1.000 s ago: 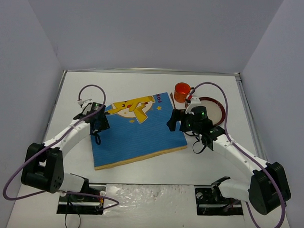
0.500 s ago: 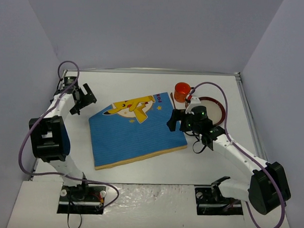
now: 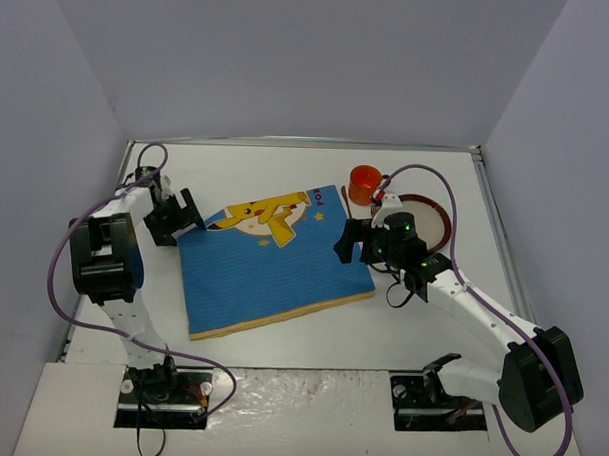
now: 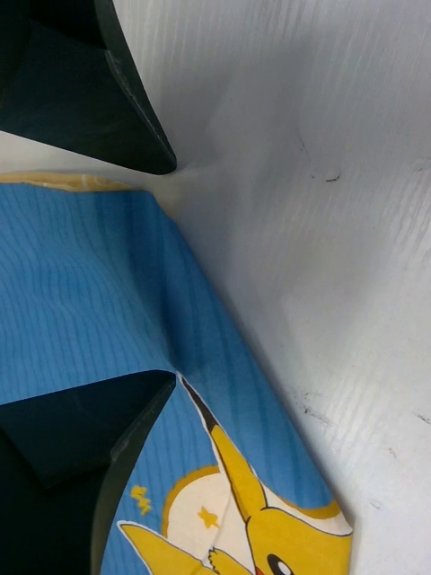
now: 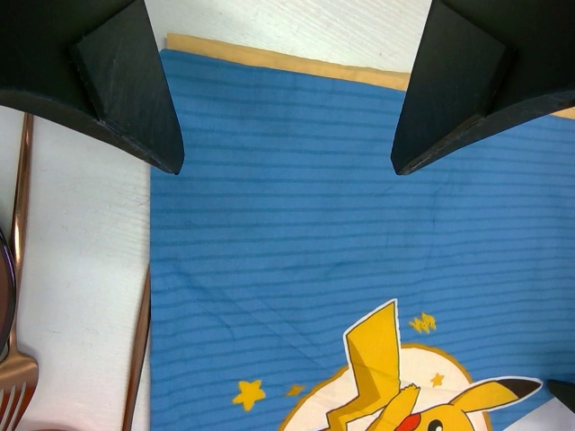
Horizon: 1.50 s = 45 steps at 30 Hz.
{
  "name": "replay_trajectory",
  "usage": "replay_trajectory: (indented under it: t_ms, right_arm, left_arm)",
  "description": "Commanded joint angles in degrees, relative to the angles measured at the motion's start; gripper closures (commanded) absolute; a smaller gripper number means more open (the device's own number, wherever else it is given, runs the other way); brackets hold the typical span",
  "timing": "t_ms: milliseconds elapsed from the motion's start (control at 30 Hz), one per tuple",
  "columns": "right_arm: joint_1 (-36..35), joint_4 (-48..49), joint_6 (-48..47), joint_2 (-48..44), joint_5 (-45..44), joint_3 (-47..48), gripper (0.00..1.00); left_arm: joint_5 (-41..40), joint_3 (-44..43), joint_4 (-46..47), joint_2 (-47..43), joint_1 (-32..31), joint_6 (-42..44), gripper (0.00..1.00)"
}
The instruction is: Set the dinner table for one person
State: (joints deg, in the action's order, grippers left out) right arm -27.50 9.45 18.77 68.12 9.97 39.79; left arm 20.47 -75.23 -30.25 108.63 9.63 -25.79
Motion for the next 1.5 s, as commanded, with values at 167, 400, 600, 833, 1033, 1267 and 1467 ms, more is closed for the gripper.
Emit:
replay_trajectory:
  t_ms: [167,400,600,833,1033,1267,1467]
  right_arm:
    - [-0.4,3.0,-0.7,-1.8,0.9,0.2,0.02]
    - [-0.4,2.9,-0.7,-2.4,0.8,0.3,0.02]
    - [-0.4,2.9,-0.7,-2.6,0.4,0.3,0.02]
    - [-0.5,2.7,-0.7,-2.1,0.1,0.5,0.02]
    - [-0.5,2.6,-0.8,-1.9,0.0,0.5,0.02]
    - [-0.6,2.7,-0.5,-1.4,0.2,0.8,0.02]
    - [-0.6,2.6,-0.5,-2.9,0.5,0.4,0.02]
  left_arm:
    - [3.6,-0.8,0.2,0.9,-0.2,1.4,0.52]
    - [-0.4,-0.9,0.1,-7.7,-5.7,2.0,0.96]
    - [-21.3,2.9,-0.5,-18.7,-20.8,2.8,0.92]
    - [-50.1,11.4,-4.6,-24.6,-38.0,-4.7,0.58]
    - [-58.9,16.2,-4.5,-36.7,-37.8,-5.7,0.26]
    - [-35.9,17.3,4.3,-36.7,-26.8,-2.6,0.23]
    - [-21.0,18.7,12.9,-29.2,-24.7,-5.4,0.31]
